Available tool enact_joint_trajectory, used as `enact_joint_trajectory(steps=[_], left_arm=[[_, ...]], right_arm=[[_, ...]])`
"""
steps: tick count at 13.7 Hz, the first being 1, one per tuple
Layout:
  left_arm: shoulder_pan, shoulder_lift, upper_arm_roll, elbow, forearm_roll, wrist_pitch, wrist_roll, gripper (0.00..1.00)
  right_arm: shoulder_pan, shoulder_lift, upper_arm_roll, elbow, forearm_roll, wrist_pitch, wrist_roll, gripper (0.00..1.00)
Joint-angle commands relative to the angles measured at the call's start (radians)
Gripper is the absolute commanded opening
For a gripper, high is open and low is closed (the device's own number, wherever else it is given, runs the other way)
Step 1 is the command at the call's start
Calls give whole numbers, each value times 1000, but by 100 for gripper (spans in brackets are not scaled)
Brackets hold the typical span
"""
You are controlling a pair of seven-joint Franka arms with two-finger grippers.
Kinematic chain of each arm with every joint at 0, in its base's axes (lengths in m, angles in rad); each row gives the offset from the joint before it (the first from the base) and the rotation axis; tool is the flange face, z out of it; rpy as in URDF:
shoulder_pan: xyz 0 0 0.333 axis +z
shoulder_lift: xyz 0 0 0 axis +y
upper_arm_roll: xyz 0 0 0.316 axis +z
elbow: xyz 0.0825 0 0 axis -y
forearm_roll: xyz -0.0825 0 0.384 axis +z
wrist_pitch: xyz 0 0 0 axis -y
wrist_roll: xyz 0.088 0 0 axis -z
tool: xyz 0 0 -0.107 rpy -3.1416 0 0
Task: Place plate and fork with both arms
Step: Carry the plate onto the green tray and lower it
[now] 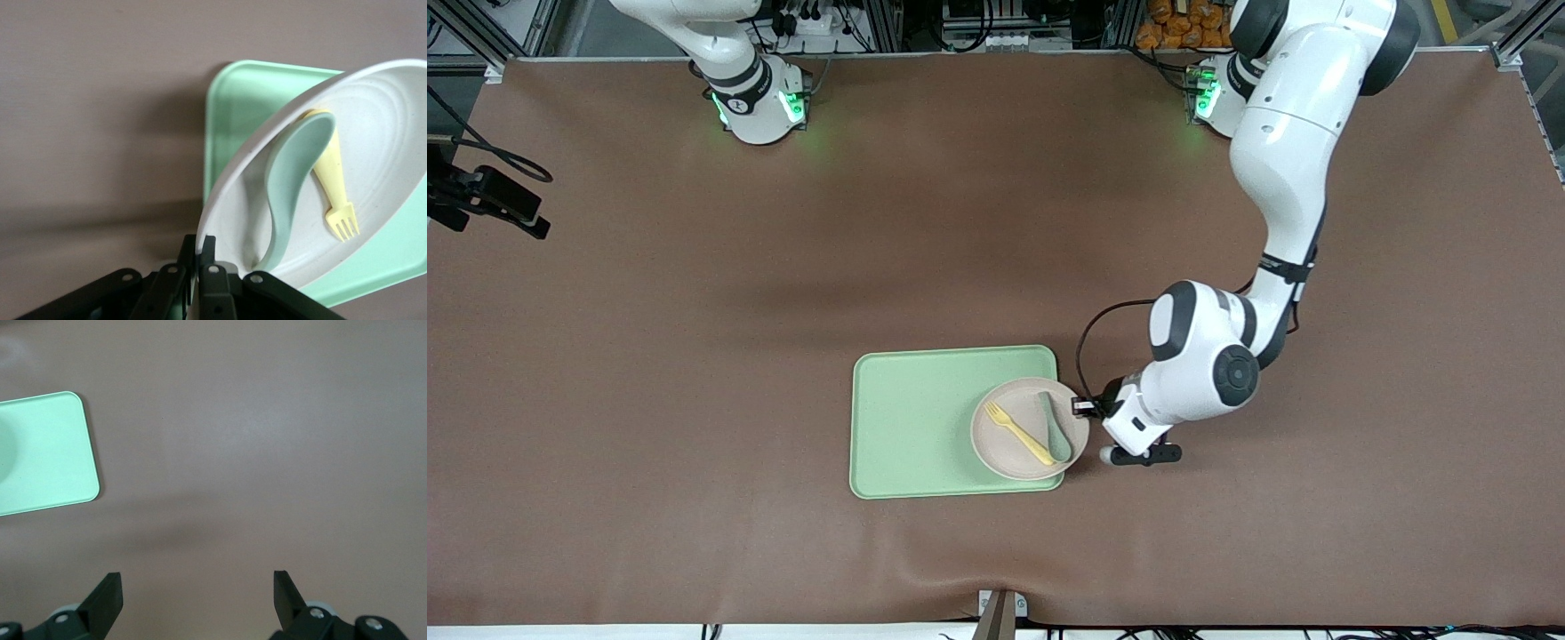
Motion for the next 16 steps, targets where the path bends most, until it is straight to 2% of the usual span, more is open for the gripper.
enact_joint_trajectory(steps=[1, 6, 12, 13, 14, 16], left_arm=[[-34, 28, 8, 44, -18, 36, -21, 0], [-95, 44, 10, 27, -20, 36, -54, 0], [-108, 64, 11, 29, -18, 38, -53, 0], [-108, 62, 10, 29, -20, 38, -68, 59], [-117, 62, 11, 29, -20, 51, -85, 100], [-122, 53, 13, 27, -20, 62, -91, 100]], right_arm=[[-15, 9, 4, 20, 14, -10, 0, 100], [-15, 9, 4, 20, 14, -9, 0, 100], [-17, 27, 4, 22, 12, -1, -1, 100], [-14, 37, 4, 22, 11, -1, -3, 100], [-12, 46, 4, 23, 11, 2, -6, 100], [-11, 93, 6, 26, 8, 5, -6, 100]])
